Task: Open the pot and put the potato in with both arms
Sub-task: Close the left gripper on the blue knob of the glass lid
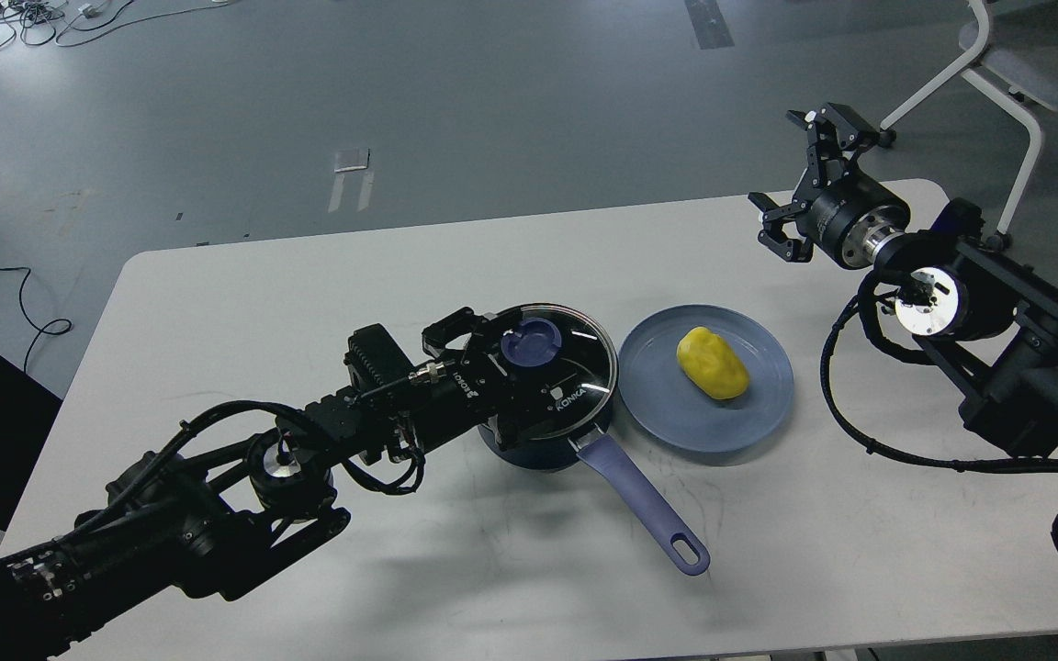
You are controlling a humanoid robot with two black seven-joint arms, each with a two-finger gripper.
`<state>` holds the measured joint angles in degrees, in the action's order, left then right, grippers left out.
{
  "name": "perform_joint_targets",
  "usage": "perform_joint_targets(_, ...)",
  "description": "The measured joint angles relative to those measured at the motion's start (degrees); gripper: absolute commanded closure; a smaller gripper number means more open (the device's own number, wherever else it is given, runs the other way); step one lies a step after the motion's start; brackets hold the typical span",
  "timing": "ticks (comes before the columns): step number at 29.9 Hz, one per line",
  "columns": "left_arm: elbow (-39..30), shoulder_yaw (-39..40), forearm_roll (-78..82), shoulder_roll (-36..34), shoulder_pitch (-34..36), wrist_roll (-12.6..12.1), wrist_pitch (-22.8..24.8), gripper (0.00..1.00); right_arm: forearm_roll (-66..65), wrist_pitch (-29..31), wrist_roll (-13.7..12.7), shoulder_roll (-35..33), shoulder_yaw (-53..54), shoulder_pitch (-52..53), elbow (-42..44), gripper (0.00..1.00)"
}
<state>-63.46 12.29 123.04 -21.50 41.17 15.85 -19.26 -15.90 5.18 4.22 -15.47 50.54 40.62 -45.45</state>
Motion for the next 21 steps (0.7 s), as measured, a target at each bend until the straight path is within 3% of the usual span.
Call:
perform_joint_targets(5,0.26,0.10,-0.01,0.32,-0.03,0.15,0.05,0.03,0.00,0.00,0.09,0.00,-0.04,-0.31,0.00,0.00)
perform_joint_targets(11,2.14,0.34,-0.34,1.43,-0.04,0.23,0.10,0.12,0.00,0.00,0.09,-0.09,-0.02,-0.45,0.00,0.00)
perform_joint_targets(14,2.59,0.34,-0.70,1.82,-0.04,0.24,0.10,0.27,0.00,0.00,0.09,-0.19,-0.01,-0.44,0.01,0.00)
perform_joint_targets(15,2.70,0.34,-0.75,1.85,-0.04,0.24,0.10,0.38,0.00,0.00,0.09,-0.21,0.00,-0.44,0.01,0.00)
perform_joint_targets(17,2.88,0.34,-0.78,1.89,-0.04,0.25,0.10,0.48,0.00,0.00,0.09,-0.22,0.00,-0.44,0.01,0.00)
perform_joint_targets(18,3.07,0.34,-0.81,1.89,-0.04,0.31,0.10,0.58,0.00,0.00,0.10,-0.22,0.00,-0.43,0.01,0.00)
perform_joint_targets(21,3.45,0.33,-0.96,1.69,-0.04,0.83,0.10,0.71,0.00,0.00,0.17,-0.22,0.00,-0.43,0.08,0.00)
